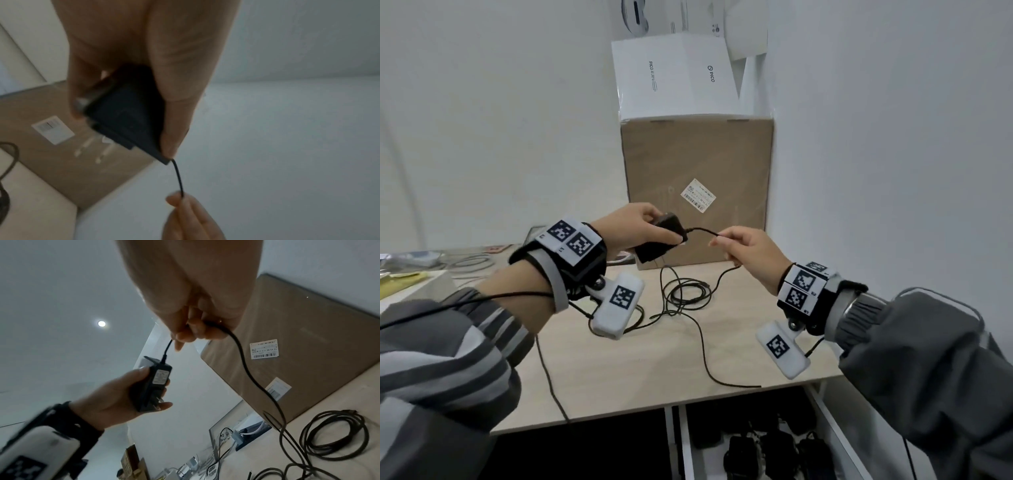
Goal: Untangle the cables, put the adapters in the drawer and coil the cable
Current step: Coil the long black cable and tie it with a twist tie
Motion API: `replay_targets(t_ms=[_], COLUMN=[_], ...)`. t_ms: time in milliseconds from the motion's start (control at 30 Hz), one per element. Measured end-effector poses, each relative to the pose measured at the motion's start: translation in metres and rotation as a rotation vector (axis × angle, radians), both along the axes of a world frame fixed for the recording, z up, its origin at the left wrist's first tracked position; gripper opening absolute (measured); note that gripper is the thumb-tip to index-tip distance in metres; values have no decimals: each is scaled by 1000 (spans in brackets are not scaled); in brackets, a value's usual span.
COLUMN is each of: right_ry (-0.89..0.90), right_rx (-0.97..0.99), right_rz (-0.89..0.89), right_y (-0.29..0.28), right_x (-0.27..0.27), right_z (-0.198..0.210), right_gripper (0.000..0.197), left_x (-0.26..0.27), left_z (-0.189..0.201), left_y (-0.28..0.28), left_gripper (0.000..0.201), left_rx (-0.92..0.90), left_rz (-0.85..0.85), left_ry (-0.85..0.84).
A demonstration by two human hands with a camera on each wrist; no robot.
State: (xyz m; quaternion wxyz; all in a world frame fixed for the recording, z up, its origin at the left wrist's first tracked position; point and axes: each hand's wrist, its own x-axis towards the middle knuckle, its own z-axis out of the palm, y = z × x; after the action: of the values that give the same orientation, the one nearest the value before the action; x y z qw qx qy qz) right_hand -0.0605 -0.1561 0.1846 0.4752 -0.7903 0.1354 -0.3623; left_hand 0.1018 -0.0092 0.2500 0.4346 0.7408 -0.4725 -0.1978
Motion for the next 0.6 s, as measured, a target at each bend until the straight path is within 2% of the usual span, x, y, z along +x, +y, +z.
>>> replay_targets(t_ms=[67, 167, 267, 400, 533, 600], right_ry=[-27, -55, -31, 27, 162, 237], right_rx=[27, 63, 48, 26, -132, -261], right_rz=[-25, -35, -74, -28, -21, -57], right_y=[2, 11, 21, 35, 40, 40], right_x=[0, 5, 12, 15, 14, 13], right_z=[0, 3, 5, 2, -4, -8], right_gripper=[18, 20, 21, 28, 33, 38], left_x=[7, 2, -10, -11, -5, -12], left_z=[-9, -27, -45, -60, -70, -68], left_y=[-2, -14, -30, -41, -43, -41], left_gripper=[38, 35, 32, 43, 46, 40], left_rx=[-112, -207, -259, -285, -266, -297], left_rz=[128, 191, 226, 315, 355, 293], left_ry=[56, 94, 33, 9, 3, 145])
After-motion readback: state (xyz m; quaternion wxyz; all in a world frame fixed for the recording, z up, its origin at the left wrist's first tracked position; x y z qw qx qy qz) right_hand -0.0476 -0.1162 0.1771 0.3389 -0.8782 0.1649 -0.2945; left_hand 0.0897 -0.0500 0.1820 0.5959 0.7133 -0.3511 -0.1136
